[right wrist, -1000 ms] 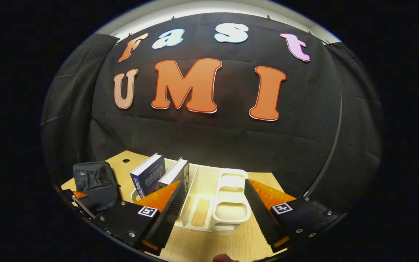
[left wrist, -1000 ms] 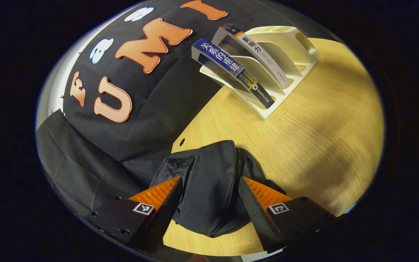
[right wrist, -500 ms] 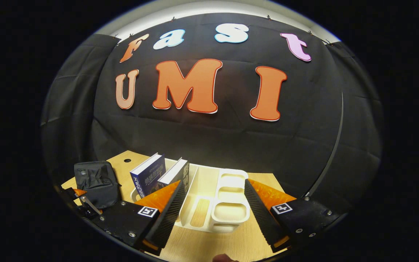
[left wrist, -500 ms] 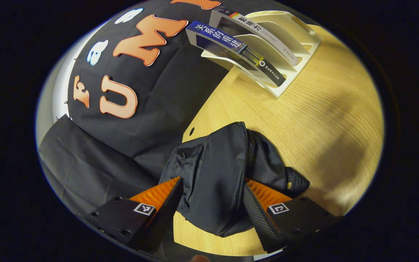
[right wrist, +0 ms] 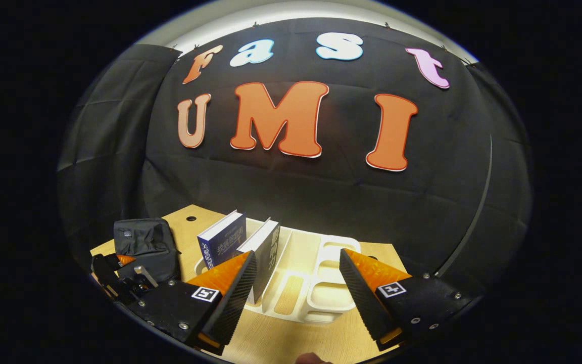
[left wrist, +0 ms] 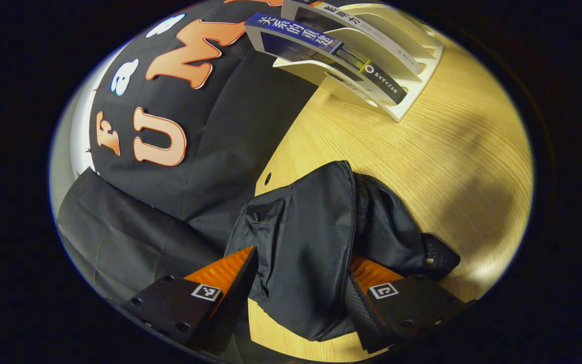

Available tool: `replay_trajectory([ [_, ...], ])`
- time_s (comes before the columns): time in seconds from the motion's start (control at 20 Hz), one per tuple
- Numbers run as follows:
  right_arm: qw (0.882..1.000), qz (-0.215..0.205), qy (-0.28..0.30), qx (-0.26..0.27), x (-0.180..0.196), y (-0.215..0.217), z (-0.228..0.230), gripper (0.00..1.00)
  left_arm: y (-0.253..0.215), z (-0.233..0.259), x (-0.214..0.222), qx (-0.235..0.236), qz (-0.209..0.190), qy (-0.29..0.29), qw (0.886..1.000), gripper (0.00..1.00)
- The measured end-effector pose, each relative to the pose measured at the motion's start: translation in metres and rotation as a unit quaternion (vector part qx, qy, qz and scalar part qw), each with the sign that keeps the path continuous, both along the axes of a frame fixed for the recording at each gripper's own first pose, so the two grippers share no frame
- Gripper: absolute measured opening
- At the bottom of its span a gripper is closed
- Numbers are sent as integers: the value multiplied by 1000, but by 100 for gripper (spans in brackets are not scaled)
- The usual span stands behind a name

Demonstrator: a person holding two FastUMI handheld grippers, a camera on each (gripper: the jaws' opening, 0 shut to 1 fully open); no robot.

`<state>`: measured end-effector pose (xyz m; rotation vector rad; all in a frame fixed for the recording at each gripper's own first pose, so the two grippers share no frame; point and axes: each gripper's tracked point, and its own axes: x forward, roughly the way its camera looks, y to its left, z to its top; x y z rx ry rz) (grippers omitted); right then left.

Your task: Open the schoolbag, grab two books from the bookshelf and put them into the schoolbag.

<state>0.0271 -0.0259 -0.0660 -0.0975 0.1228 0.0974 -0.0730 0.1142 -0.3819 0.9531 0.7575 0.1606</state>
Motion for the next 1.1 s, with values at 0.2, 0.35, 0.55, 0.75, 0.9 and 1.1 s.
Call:
replay_trajectory([
  [0.2, 1000, -31, -1, 3, 4, 12, 6, 98, -2, -4, -2, -70, -13, 32, 997, 65],
  [0.35, 998, -58, 22, 15, 5, 25, 1, 98, -3, -4, -5, -122, -33, 62, 990, 23],
  [0.55, 996, -66, 46, 38, 14, 50, 8, 98, 1, 11, 3, -173, -62, 80, 980, 12],
  [0.75, 996, -64, 57, 13, 29, 71, 16, 98, 7, 38, 16, -226, -85, 93, 966, 9],
  [0.9, 996, -56, 71, -2, 42, 90, 18, 98, 12, 60, 31, -258, -105, 105, 955, 8],
  [1.1, 992, -57, 108, -12, 60, 109, 17, 98, 25, 89, 48, -296, -107, 127, 941, 8],
])
